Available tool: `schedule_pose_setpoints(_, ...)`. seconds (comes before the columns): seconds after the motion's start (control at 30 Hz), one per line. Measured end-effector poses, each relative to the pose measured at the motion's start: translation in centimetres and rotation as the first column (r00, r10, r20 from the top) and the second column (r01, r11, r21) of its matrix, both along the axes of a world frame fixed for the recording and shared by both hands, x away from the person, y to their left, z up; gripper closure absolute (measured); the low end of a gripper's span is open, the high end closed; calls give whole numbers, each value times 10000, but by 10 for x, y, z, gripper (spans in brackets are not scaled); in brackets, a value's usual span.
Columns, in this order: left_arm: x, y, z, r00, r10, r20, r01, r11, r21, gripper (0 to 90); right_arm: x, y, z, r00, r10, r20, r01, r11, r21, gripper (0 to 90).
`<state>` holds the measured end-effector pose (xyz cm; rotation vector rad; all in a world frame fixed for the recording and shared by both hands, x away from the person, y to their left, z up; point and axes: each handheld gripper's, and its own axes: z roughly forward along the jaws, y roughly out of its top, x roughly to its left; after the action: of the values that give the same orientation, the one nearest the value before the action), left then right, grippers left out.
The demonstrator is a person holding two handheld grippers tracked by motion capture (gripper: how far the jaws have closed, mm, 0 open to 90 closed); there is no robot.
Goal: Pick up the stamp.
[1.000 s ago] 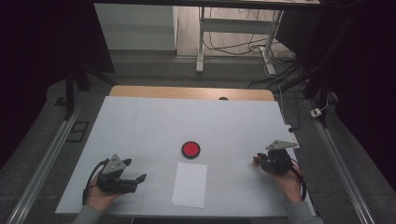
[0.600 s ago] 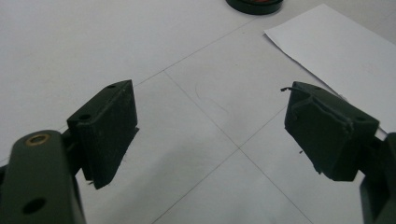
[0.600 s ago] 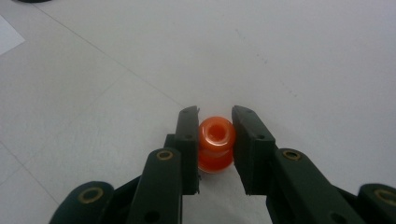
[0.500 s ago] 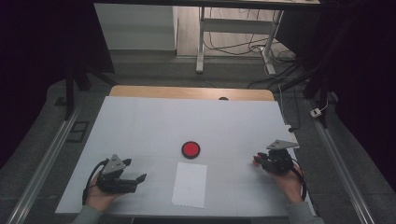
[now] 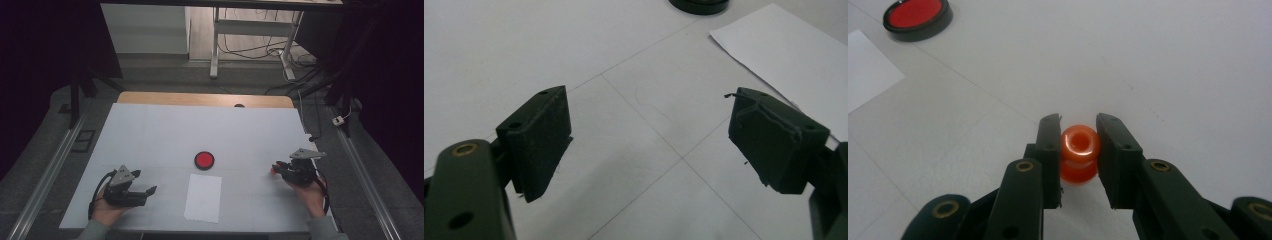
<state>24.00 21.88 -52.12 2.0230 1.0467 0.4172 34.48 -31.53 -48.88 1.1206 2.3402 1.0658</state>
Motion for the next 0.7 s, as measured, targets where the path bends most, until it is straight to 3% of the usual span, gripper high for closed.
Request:
schedule_pose_setpoints(0.13,0,0,0,10000,16,2,-16,10000,-3,177,0,0,1,10000,62,37,-63,9990,437,715)
schedule_pose_setpoints(0.47,0,0,-1,10000,2,-24,-2,10000,51,178,-5,5,12,9988,238,424,-280,9945,1006,714)
schedule_pose_setpoints(0.7,1,0,-1,10000,-8,-45,9,10000,56,178,-7,10,16,9972,424,619,-494,9919,1169,714)
